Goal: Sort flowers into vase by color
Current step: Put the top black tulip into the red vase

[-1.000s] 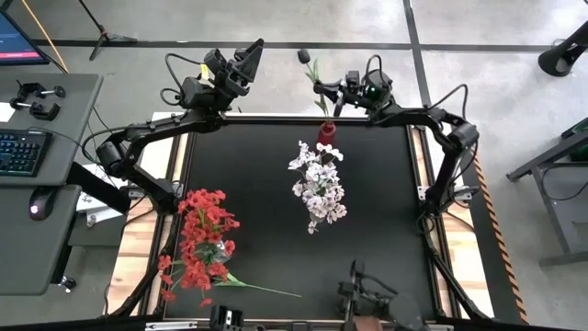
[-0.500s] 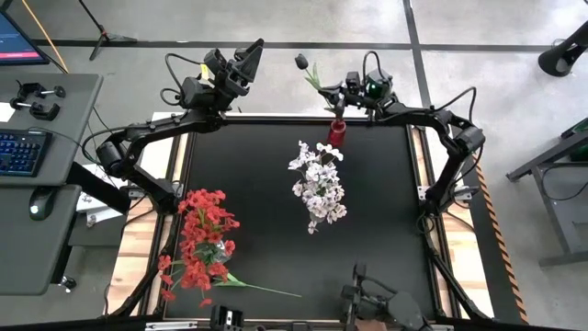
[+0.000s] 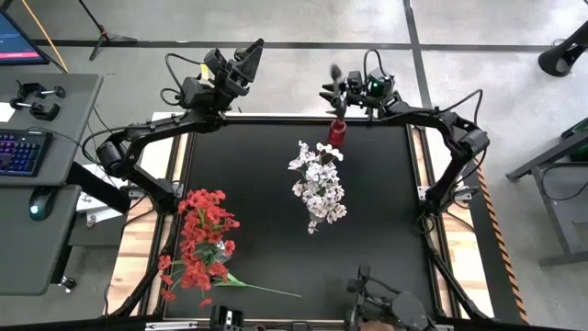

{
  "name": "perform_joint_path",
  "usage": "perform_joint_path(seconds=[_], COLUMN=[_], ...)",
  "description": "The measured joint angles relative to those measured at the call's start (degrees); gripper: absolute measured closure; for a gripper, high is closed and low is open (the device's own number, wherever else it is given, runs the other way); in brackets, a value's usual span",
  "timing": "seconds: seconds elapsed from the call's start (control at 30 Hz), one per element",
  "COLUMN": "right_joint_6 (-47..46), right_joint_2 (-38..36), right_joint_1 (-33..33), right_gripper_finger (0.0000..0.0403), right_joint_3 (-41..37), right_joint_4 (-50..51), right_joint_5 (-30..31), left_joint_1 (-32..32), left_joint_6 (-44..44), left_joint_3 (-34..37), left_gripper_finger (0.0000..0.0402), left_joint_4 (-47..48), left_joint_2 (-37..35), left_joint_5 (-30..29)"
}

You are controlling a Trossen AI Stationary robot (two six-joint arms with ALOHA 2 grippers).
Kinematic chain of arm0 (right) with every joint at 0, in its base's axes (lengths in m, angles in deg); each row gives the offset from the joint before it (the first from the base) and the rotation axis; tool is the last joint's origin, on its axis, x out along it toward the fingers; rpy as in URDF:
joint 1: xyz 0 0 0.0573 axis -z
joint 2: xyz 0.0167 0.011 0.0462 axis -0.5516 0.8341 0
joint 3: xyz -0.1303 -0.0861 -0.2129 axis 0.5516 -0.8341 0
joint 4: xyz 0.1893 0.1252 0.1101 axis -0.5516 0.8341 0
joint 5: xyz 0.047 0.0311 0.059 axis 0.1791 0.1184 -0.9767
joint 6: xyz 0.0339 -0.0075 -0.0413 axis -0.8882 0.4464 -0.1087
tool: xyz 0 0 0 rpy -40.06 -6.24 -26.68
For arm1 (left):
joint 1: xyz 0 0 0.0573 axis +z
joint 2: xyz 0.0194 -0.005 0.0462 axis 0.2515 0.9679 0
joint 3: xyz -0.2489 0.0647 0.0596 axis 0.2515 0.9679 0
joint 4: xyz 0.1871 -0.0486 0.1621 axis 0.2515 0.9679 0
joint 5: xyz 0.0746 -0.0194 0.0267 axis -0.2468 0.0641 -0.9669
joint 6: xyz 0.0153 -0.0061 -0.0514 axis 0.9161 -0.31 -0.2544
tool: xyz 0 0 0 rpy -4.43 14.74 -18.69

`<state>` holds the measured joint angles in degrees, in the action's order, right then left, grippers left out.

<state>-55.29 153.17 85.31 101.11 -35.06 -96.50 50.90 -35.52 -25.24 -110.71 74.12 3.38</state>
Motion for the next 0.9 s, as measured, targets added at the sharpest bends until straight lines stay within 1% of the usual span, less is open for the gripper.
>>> perform_joint_path(seconds=[0.07, 0.13, 0.27, 0.37, 0.53, 0.63, 0.77, 0.9], right_joint_6=[1.56, 3.13, 7.18, 8.44, 9.76, 9.53, 9.28, 6.21], right_joint_2=[-1.41, -2.79, -6.1, -8.59, -12.69, -14.79, -17.33, -19.26], right_joint_1=[0.2, 0.31, 0.55, 1.06, 3.05, 4.48, 5.96, 6.86], right_gripper_finger=[0.0229, 0.0222, 0.0219, 0.0219, 0.0219, 0.0219, 0.0219, 0.0219], right_joint_3=[0.0, 0.0, 0.0, 0.0, 0.0, 0.0, 0.0, 0.0], right_joint_4=[2.43, 5.51, 11.19, 14.06, 19.66, 21.35, 22.14, 20.94], right_joint_5=[0.18, 1.19, 4.11, 4.98, 5.15, 5.14, 5.14, 5.07], left_joint_1=[0.01, 0.01, 0.02, 0.01, 0.47, 0.8, 0.81, 0.81], left_joint_6=[0.0, 0.01, 0.02, -0.45, -3.72, -4.92, -4.55, -4.46], left_joint_3=[0.0, 0.0, 0.0, 0.0, 0.0, 0.0, 0.0, 0.0], left_gripper_finger=[0.0185, 0.0185, 0.0185, 0.0185, 0.0185, 0.0185, 0.0185, 0.0185], left_joint_4=[0.01, 0.01, 0.0, 0.01, 0.0, 0.0, 0.02, 0.66], left_joint_2=[0.0, 0.0, 0.0, 0.0, 0.0, 0.0, 0.02, 0.02], left_joint_5=[0.0, 0.0, 0.02, 0.32, 2.72, 4.34, 4.88, 5.91])
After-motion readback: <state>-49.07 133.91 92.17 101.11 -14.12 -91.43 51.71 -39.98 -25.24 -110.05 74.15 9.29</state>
